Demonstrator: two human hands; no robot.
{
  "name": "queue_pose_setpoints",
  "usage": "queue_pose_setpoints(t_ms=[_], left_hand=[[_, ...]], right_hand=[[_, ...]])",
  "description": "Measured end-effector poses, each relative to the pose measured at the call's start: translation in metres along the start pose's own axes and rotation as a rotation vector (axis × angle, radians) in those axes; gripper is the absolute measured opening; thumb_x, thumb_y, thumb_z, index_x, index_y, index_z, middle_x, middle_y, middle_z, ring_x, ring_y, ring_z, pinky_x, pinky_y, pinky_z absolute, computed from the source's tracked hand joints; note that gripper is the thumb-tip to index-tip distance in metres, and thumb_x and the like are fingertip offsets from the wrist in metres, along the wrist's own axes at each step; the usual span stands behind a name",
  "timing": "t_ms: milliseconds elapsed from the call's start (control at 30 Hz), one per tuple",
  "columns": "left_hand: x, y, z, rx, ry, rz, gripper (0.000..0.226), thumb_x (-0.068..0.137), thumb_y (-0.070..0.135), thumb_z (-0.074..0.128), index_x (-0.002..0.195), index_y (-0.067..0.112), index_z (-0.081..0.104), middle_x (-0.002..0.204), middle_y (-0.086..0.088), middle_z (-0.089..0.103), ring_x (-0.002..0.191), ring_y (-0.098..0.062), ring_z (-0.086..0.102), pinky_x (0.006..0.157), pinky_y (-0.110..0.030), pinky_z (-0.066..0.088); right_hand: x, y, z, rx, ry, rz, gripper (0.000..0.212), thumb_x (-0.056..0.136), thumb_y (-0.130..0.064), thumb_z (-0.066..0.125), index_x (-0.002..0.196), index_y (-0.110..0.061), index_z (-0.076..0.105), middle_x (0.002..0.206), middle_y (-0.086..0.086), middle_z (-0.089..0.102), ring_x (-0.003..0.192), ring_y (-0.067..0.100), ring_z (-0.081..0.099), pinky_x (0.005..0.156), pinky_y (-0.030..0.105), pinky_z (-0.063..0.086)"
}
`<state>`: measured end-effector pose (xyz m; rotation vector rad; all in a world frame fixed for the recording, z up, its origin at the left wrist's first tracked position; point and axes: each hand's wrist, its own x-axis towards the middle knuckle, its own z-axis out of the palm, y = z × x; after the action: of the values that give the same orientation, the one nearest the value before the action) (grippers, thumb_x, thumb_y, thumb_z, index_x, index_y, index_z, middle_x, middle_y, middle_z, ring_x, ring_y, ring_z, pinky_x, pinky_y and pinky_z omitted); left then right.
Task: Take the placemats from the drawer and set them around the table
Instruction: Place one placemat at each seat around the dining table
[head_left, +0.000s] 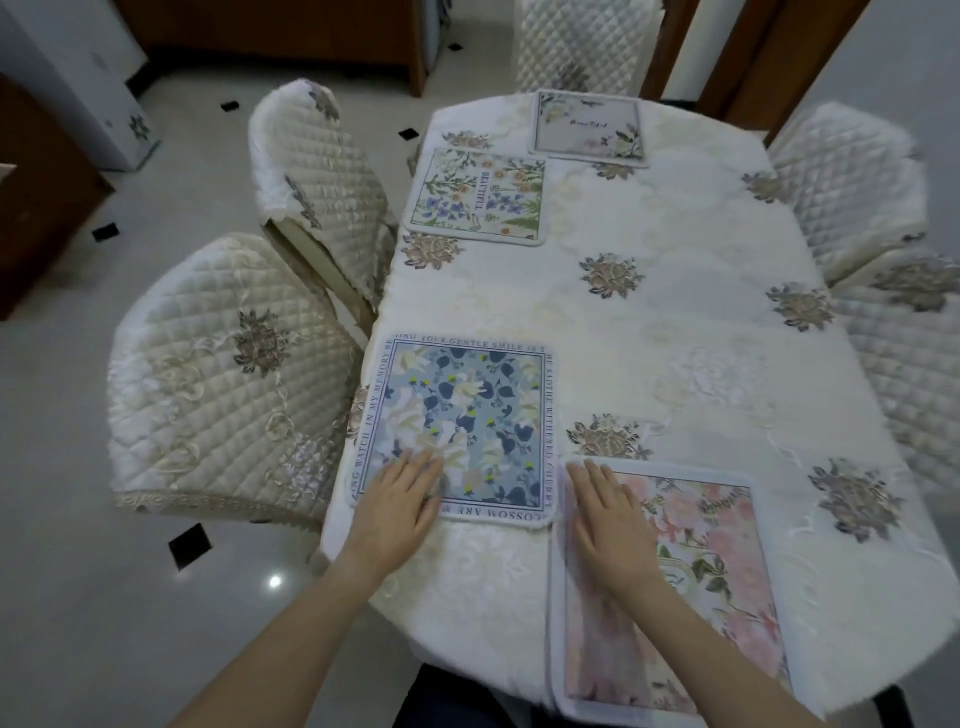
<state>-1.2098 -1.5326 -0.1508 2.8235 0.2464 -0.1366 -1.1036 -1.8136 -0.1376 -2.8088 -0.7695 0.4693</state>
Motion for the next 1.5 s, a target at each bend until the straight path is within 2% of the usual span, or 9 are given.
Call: queue_pose_setpoints(t_ms=[267,400,500,600,833,1100,1300,1433,1500], left_hand=[[-0.034,0.119,0.028,-0.241,-0.024,-0.07,0.049,0.09,0.039,0.032,0.126,0.016,0.058,0.12,0.001,0.055,0.108,-0.019,0.052,0.086,-0.034,0.049],[-0.044,0.162,0.044,-0.385,-0.078,-0.219,0.048,0.094,0.039,0.039,0.132,0.011,0.052,0.108,-0.001,0.046,0.102,-0.016,0.045,0.081,-0.025,0.039],[-0.047,0.193,0.052,-0.445,-0.082,-0.321,0.052,0.086,0.045,0.035,0.112,0.004,0.056,0.099,-0.006,0.045,0.097,-0.023,0.042,0.081,-0.031,0.037],[-0.046,0.217,0.058,-0.48,-0.079,-0.467,0.035,0.091,0.033,0.049,0.118,0.01,0.05,0.104,-0.003,0.036,0.102,-0.023,0.033,0.088,-0.033,0.035],[-0.042,0.247,0.059,-0.697,0.001,-0.729,0.061,0.092,0.025,0.056,0.146,0.01,0.034,0.132,-0.015,0.034,0.125,-0.031,0.028,0.105,-0.039,0.028],[-0.047,0.25,0.052,-0.73,0.062,-0.68,0.059,0.088,0.012,0.057,0.144,0.016,0.039,0.13,-0.013,0.047,0.121,-0.029,0.041,0.102,-0.042,0.039],[-0.047,0.247,0.045,-0.908,0.032,-0.638,0.059,0.085,0.003,0.057,0.136,0.026,0.037,0.108,-0.011,0.065,0.086,-0.029,0.065,0.073,-0.045,0.056],[-0.049,0.247,0.042,-0.906,-0.041,-0.536,0.07,0.087,-0.002,0.052,0.143,0.032,0.029,0.121,0.008,0.047,0.08,-0.002,0.049,0.06,-0.008,0.043],[-0.048,0.246,0.038,-0.926,-0.071,-0.514,0.068,0.087,-0.004,0.053,0.143,0.029,0.034,0.132,0.01,0.043,0.085,0.001,0.048,0.064,-0.005,0.042]], right_hand=[[-0.072,0.103,-0.009,-0.1,-0.077,0.311,0.061,0.089,-0.043,0.03,0.147,-0.025,0.034,0.144,0.022,0.042,0.135,0.042,0.036,0.104,0.061,0.03],[-0.092,0.133,-0.015,-0.097,-0.071,0.327,0.059,0.095,-0.036,0.031,0.151,-0.03,0.015,0.15,0.026,0.025,0.139,0.039,0.021,0.109,0.053,0.024],[-0.102,0.146,-0.016,-0.084,-0.048,0.296,0.061,0.095,-0.034,0.038,0.15,-0.032,0.011,0.149,0.028,0.022,0.137,0.039,0.019,0.107,0.049,0.024],[-0.108,0.157,-0.017,-0.059,-0.065,0.342,0.066,0.095,-0.039,0.038,0.152,-0.029,0.006,0.15,0.031,0.017,0.137,0.043,0.019,0.108,0.049,0.024],[-0.122,0.175,-0.02,0.068,-0.054,0.294,0.069,0.087,-0.042,0.039,0.15,-0.026,0.017,0.136,0.024,0.037,0.121,0.04,0.036,0.1,0.048,0.035],[-0.123,0.19,-0.022,0.393,0.041,0.261,0.062,0.088,-0.021,0.053,0.146,-0.024,0.033,0.132,0.013,0.046,0.112,0.036,0.045,0.093,0.041,0.036],[-0.127,0.189,-0.026,0.407,0.045,0.254,0.059,0.088,-0.02,0.05,0.144,-0.027,0.034,0.128,0.015,0.048,0.095,0.038,0.056,0.079,0.04,0.047],[-0.129,0.187,-0.027,0.422,0.096,0.25,0.059,0.086,-0.018,0.053,0.142,-0.026,0.037,0.13,0.015,0.046,0.102,0.036,0.054,0.084,0.04,0.047],[-0.131,0.187,-0.034,0.536,0.137,0.277,0.062,0.082,-0.012,0.061,0.14,-0.022,0.042,0.13,0.013,0.045,0.113,0.03,0.05,0.091,0.033,0.042]])
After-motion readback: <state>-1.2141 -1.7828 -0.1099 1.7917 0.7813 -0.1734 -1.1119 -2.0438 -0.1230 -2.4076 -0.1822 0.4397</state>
